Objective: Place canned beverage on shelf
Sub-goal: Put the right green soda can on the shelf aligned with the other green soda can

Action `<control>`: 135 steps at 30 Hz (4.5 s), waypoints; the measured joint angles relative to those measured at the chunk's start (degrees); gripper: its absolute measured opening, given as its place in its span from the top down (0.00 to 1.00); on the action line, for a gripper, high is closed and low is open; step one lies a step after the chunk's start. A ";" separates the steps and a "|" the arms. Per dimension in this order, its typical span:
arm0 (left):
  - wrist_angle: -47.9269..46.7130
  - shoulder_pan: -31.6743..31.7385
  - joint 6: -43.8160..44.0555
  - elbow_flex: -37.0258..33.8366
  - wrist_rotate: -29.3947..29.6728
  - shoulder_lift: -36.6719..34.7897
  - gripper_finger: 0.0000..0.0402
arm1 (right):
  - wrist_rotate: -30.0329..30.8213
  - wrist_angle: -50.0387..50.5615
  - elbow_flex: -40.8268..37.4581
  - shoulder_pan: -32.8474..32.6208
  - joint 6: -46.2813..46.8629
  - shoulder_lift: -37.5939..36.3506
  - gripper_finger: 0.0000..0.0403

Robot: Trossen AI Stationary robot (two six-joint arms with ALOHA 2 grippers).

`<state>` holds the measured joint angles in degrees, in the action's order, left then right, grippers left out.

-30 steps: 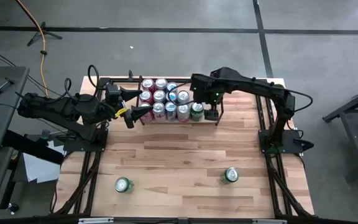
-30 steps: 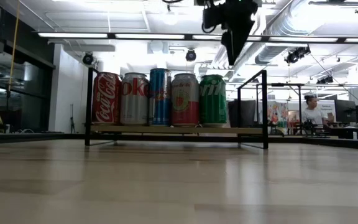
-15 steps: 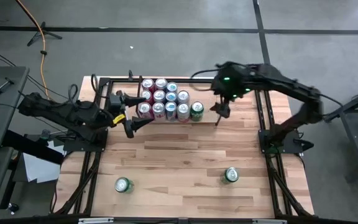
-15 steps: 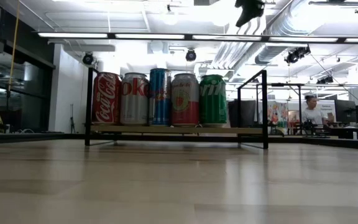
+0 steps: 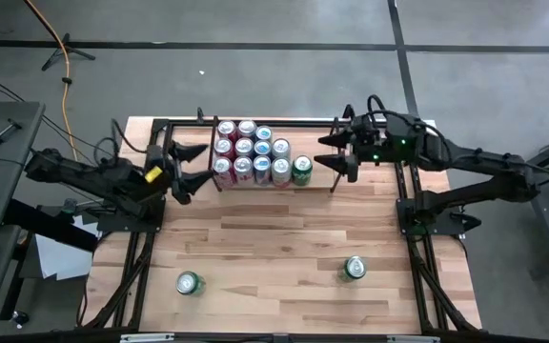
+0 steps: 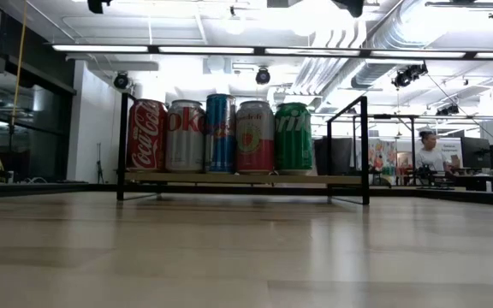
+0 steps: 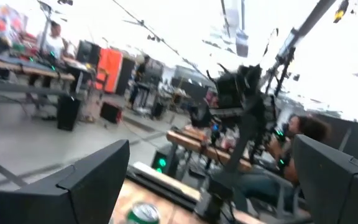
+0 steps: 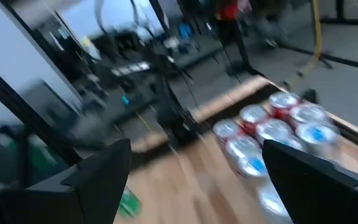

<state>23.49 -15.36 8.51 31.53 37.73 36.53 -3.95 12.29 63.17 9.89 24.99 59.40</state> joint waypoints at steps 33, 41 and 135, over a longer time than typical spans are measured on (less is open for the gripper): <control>-5.77 2.28 4.33 0.02 -1.83 -3.12 0.09 | 0.07 -11.30 -7.53 -3.58 1.54 0.21 0.14; -5.79 2.28 4.33 0.02 -0.89 -3.10 0.09 | 0.07 -11.30 -7.53 -3.58 1.54 0.21 0.14; -5.73 2.24 4.88 0.07 -0.46 -3.06 0.09 | 9.33 71.44 37.59 -34.69 -9.18 38.66 0.28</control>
<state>17.76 -13.13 13.39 31.59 37.28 33.47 5.38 83.74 100.76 -24.80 15.81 98.06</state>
